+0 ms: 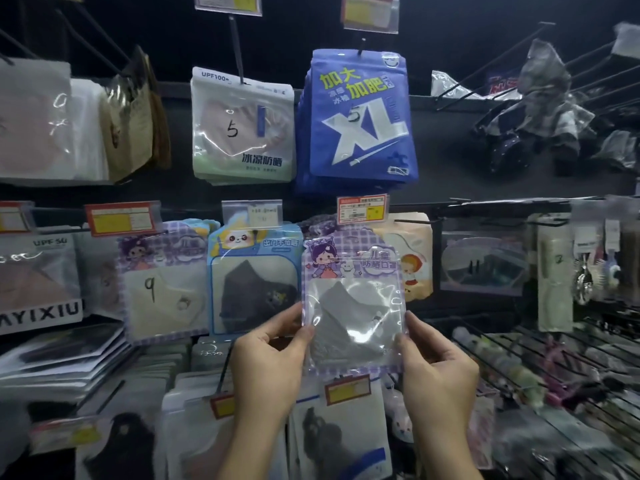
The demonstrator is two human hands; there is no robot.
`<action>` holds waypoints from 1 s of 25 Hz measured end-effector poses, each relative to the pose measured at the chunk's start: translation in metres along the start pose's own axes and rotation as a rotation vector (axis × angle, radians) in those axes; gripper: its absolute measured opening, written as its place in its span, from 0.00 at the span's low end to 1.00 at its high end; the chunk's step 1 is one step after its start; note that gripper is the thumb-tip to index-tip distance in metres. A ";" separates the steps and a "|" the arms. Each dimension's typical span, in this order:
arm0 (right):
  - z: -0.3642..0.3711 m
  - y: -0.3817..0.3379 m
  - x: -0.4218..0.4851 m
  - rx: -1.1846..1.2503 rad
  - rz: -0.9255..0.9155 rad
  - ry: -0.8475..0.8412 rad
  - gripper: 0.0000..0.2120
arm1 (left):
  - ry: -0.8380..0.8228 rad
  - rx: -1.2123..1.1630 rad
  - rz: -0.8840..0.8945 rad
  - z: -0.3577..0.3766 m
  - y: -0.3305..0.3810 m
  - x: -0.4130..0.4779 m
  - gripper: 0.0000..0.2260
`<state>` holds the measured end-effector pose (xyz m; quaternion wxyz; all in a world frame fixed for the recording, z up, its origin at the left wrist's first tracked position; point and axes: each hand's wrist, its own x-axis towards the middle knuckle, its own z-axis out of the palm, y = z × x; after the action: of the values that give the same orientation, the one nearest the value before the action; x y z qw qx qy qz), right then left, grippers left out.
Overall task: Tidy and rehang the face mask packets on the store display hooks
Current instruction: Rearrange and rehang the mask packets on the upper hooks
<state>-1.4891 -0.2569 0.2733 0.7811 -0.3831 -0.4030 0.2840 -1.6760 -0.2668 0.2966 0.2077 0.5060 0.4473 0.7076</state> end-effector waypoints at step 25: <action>0.011 0.002 0.055 -0.109 -0.092 -0.071 0.12 | 0.066 0.067 0.094 0.030 0.004 0.031 0.16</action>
<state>-1.4701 -0.2103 0.2983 0.7565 -0.3961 -0.4624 0.2389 -1.6604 -0.2332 0.3187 0.1424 0.5096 0.4530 0.7175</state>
